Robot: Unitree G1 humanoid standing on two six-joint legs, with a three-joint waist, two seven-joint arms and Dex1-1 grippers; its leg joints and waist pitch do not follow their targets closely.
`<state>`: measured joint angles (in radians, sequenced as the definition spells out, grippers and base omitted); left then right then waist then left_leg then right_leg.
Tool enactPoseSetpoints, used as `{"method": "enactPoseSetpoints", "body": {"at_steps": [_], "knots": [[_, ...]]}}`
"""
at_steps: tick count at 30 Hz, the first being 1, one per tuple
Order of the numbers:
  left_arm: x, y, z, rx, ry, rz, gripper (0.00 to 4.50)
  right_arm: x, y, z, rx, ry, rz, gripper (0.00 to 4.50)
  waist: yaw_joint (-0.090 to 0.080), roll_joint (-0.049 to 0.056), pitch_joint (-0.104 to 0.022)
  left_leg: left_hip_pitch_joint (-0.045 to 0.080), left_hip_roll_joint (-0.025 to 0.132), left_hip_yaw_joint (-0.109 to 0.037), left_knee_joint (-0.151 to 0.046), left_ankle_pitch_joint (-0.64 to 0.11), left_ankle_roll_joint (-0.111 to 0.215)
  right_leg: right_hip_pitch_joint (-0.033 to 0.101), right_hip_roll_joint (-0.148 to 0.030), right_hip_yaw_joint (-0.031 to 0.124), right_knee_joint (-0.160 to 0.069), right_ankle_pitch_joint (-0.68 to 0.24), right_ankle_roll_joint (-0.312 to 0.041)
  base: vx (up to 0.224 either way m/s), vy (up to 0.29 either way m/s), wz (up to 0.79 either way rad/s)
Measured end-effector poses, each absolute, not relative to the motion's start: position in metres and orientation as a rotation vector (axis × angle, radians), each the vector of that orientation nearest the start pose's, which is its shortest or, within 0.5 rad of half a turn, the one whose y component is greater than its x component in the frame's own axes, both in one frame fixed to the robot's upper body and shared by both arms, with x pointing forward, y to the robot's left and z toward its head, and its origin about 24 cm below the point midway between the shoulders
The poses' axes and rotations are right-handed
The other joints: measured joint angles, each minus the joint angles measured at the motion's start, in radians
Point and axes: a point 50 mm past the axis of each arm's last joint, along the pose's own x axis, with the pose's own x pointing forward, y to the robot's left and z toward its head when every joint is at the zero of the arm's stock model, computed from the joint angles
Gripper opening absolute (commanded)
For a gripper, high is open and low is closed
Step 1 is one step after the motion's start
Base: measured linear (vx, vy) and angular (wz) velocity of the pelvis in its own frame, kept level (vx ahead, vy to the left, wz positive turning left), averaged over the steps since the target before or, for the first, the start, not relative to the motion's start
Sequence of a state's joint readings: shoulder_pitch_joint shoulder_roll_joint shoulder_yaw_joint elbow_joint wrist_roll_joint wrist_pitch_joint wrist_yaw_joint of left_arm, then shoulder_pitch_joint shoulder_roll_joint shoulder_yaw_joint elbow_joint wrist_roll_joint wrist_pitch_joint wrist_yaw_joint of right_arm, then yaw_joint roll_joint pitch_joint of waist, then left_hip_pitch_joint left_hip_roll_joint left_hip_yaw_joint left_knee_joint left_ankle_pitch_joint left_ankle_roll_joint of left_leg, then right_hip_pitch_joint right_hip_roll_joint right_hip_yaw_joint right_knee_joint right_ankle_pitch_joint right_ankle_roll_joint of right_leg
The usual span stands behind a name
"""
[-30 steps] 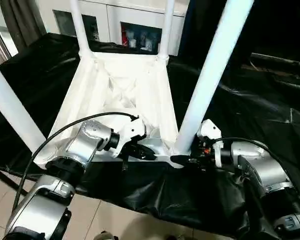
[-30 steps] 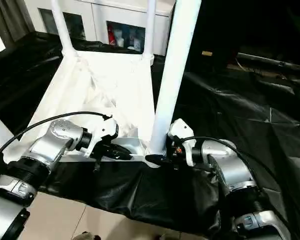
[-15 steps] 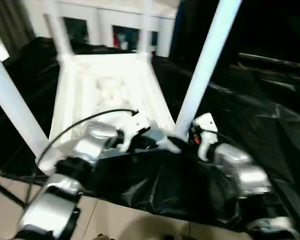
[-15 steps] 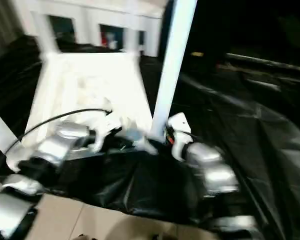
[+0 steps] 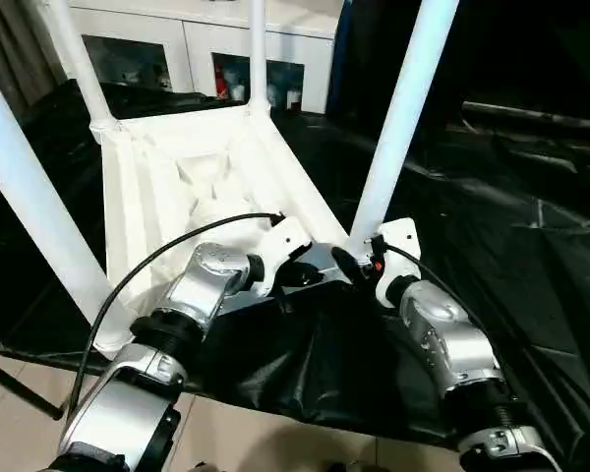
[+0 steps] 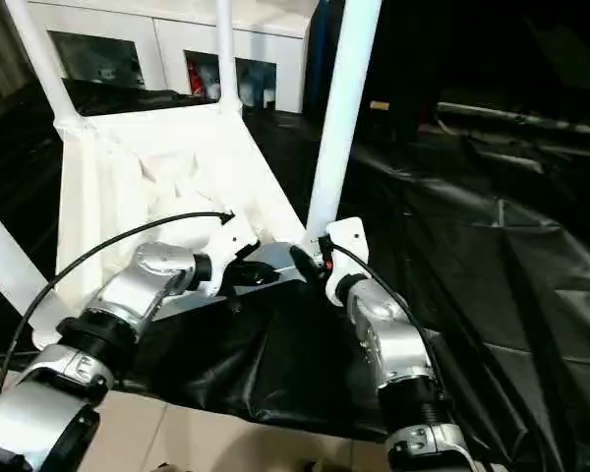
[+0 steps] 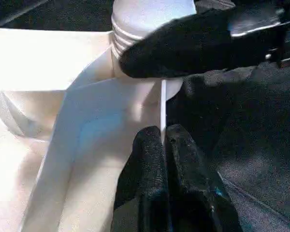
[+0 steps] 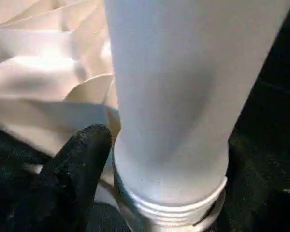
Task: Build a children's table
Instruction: Rotate leg to tighten
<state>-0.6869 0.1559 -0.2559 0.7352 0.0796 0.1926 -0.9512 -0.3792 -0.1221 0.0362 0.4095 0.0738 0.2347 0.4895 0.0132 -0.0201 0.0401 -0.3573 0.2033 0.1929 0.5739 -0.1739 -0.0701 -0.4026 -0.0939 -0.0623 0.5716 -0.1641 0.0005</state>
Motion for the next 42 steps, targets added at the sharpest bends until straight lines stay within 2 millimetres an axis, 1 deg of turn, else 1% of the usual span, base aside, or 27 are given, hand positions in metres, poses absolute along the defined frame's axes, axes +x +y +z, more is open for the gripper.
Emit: {"method": "enactPoseSetpoints", "body": {"at_steps": [3,5,7,9,11,13,17,18,19,20,21,23,24,27,28,32,34,37,42], "knots": [[0.33,0.082,0.044,0.306,0.454,-1.203,0.0,0.307,-0.138,0.032,-0.05,0.302,0.676,3.76,0.007,0.005,-0.001,0.001,0.001,0.002,-0.001,0.0,0.0,0.0,0.001,0.002,0.006,0.0,0.0,0.0,0.0,0.0],[0.327,0.091,0.045,0.307,0.46,-1.263,0.0,0.301,-0.148,0.036,-0.079,0.317,0.805,3.76,0.018,0.006,0.0,0.001,0.002,0.002,-0.006,0.0,0.0,-0.001,0.001,0.0,0.007,0.001,0.0,0.0,0.0,0.0],[0.325,0.098,0.046,0.312,0.465,-1.313,0.0,0.298,-0.15,0.041,-0.077,0.319,0.896,3.76,0.024,0.006,0.0,0.001,0.004,0.002,-0.009,0.0,0.0,-0.001,0.002,-0.002,0.007,0.002,-0.002,0.0,0.0,0.0],[0.322,0.1,0.046,0.316,0.472,-1.371,0.0,0.295,-0.151,0.046,-0.07,0.318,0.969,3.76,0.033,0.005,0.0,0.001,0.005,0.004,-0.012,0.0,0.0,-0.001,0.002,-0.002,0.008,0.002,-0.003,0.0,0.0,0.0],[0.319,0.106,0.048,0.321,0.479,-1.421,0.0,0.291,-0.151,0.049,-0.071,0.324,1.051,3.76,0.042,0.005,0.0,0.0,0.005,0.004,-0.011,0.0,0.0,-0.001,0.002,-0.002,0.007,0.001,-0.002,0.0,0.0,0.0],[0.317,0.111,0.049,0.322,0.487,-1.454,0.0,0.288,-0.152,0.05,-0.073,0.341,1.119,3.76,0.047,0.003,0.001,-0.002,0.005,0.004,-0.008,0.0,0.0,-0.001,0.001,-0.001,0.007,0.001,-0.002,0.0,0.0,0.0],[0.316,0.117,0.05,0.324,0.505,-1.475,0.0,0.287,-0.153,0.051,-0.088,0.358,1.186,3.76,0.048,0.002,0.001,-0.005,0.004,0.007,-0.003,0.0,0.0,-0.001,-0.001,0.001,0.006,0.001,-0.002,0.0,0.0,0.0],[0.316,0.119,0.05,0.324,0.508,-1.477,0.0,0.287,-0.153,0.052,-0.095,0.36,1.194,3.63,0.048,0.0,0.001,-0.005,0.004,0.007,-0.003,0.0,0.0,-0.001,-0.001,0.001,0.006,0.001,-0.002,0.0,0.0,0.0],[0.316,0.12,0.05,0.325,0.509,-1.476,0.0,0.288,-0.153,0.054,-0.102,0.358,1.198,3.63,0.048,0.0,0.002,-0.004,0.004,0.007,-0.003,0.0,0.0,-0.001,-0.001,0.001,0.007,0.001,-0.002,0.0,0.0,0.0],[0.316,0.12,0.051,0.325,0.509,-1.474,0.0,0.289,-0.153,0.055,-0.105,0.357,1.205,3.43,0.048,-0.001,0.002,-0.004,0.004,0.007,-0.003,0.0,0.0,-0.002,0.0,0.001,0.007,0.001,-0.002,0.0,0.0,0.0],[0.316,0.121,0.05,0.326,0.508,-1.474,0.0,0.29,-0.152,0.055,-0.105,0.361,1.211,3.41,0.048,-0.001,0.002,-0.004,0.004,0.007,-0.003,0.0,0.0,-0.002,0.0,0.0,0.007,0.001,-0.002,0.0,0.0,0.0],[0.316,0.121,0.05,0.328,0.504,-1.475,0.0,0.291,-0.153,0.053,-0.102,0.367,1.212,3.26,0.048,-0.001,0.002,-0.004,0.005,0.006,-0.003,0.0,0.0,-0.002,0.0,0.0,0.008,0.001,-0.002,0.0,0.0,0.0],[0.316,0.121,0.05,0.328,0.504,-1.476,0.0,0.291,-0.153,0.053,-0.102,0.366,1.212,3.08,0.048,-0.001,0.002,-0.004,0.005,0.006,-0.003,0.0,0.0,-0.002,0.0,0.0,0.008,0.001,-0.002,0.0,0.0,0.0],[0.316,0.12,0.05,0.327,0.503,-1.478,0.0,0.291,-0.153,0.053,-0.107,0.362,1.208,2.93,0.048,-0.001,0.002,-0.004,0.004,0.006,-0.003,0.0,0.0,-0.002,0.0,0.0,0.008,0.001,-0.002,0.0,0.0,0.0],[0.316,0.12,0.05,0.327,0.502,-1.478,0.0,0.291,-0.153,0.053,-0.109,0.36,1.207,2.74,0.048,-0.001,0.002,-0.004,0.004,0.006,-0.003,0.0,0.0,-0.002,0.0,0.0,0.007,0.001,-0.002,0.0,0.0,0.0],[0.316,0.118,0.05,0.326,0.494,-1.477,0.0,0.291,-0.153,0.052,-0.113,0.355,1.201,2.63,0.048,0.0,0.001,-0.004,0.004,0.006,-0.003,0.0,0.0,-0.001,0.0,0.0,0.008,0.001,-0.002,0.0,0.0,0.0],[0.317,0.115,0.048,0.325,0.488,-1.472,0.0,0.287,-0.154,0.049,-0.114,0.342,1.177,2.61,0.052,0.003,0.0,-0.002,0.004,0.007,-0.003,0.0,0.0,0.0,0.0,0.0,0.007,0.001,-0.002,0.0,0.0,0.0],[0.32,0.107,0.045,0.327,0.475,-1.433,0.0,0.285,-0.155,0.044,-0.075,0.316,1.064,2.54,0.049,0.004,-0.001,0.001,0.004,0.007,-0.003,0.0,0.0,0.003,0.0,0.002,0.007,0.001,-0.002,0.0,0.0,0.0],[0.327,0.088,0.041,0.316,0.458,-1.318,0.0,0.29,-0.152,0.035,0.005,0.28,0.787,2.52,0.039,0.006,-0.002,0.004,0.003,0.006,-0.004,0.0,0.0,0.005,0.0,0.002,0.006,-0.003,0.005,0.0,0.0,0.0]]}}
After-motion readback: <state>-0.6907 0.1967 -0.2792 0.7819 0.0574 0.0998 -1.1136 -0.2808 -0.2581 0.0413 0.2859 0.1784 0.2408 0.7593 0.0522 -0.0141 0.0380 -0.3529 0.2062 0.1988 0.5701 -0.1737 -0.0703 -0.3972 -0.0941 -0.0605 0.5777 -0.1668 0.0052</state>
